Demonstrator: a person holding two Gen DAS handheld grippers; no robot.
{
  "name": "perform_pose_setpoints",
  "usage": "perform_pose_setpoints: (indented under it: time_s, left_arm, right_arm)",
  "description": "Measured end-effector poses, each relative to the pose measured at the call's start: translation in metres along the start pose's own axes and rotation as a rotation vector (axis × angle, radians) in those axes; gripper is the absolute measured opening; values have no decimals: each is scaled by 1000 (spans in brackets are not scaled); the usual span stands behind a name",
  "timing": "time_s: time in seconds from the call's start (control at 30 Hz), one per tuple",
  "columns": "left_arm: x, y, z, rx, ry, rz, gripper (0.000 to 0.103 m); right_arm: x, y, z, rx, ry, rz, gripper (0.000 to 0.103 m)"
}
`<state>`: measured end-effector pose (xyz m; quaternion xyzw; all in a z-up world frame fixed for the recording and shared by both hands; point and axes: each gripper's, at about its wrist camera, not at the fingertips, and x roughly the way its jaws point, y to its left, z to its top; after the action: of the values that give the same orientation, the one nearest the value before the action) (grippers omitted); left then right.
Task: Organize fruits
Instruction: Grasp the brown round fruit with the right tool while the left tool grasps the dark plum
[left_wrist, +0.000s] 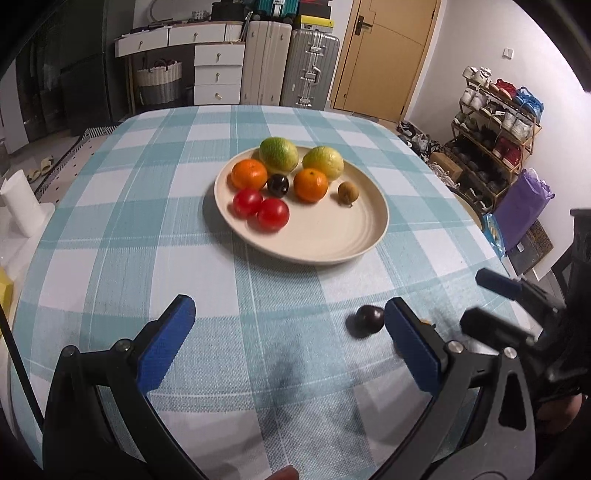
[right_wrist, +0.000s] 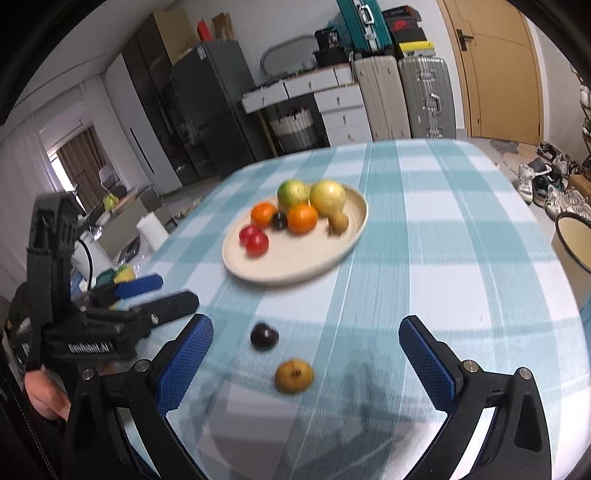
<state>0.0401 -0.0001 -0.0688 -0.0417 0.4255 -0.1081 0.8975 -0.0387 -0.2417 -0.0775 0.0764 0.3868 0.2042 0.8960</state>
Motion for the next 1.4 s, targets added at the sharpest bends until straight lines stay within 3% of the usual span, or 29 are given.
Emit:
perform_pose_setpoints:
  time_s: [0.2,0.5,0.57,0.7,0.87,0.9,0.97,1.4]
  left_arm:
    - [5,5,-5,-7,25,10,102]
    - [8,6,-14,-12,59,7,102]
    - [9,7,-15,-20,75,7,102]
    - [9,9,-16,-24,79,5,102]
    - [11,13,-18,-31,89,12,102]
    - [11,14,-18,-37,91,15,102]
    - [13,17,-18,-49,96,12,102]
    - [23,14,-20,-69,137,-28,102]
  right_arm:
    - [11,1,-17,25,50,51,103]
    - [20,6,-25,21,85,60,100]
    - [23,7,-25,21,104,63,90]
    - [29,10,-27,12,136,44,83]
    - [35,14,-31,-7,167,54,51]
    - [36,16,-32,-16,173,52,50]
    - [37,21,-33,-43,170,30,29]
    - [30,11,-30,-18,132,-3,29]
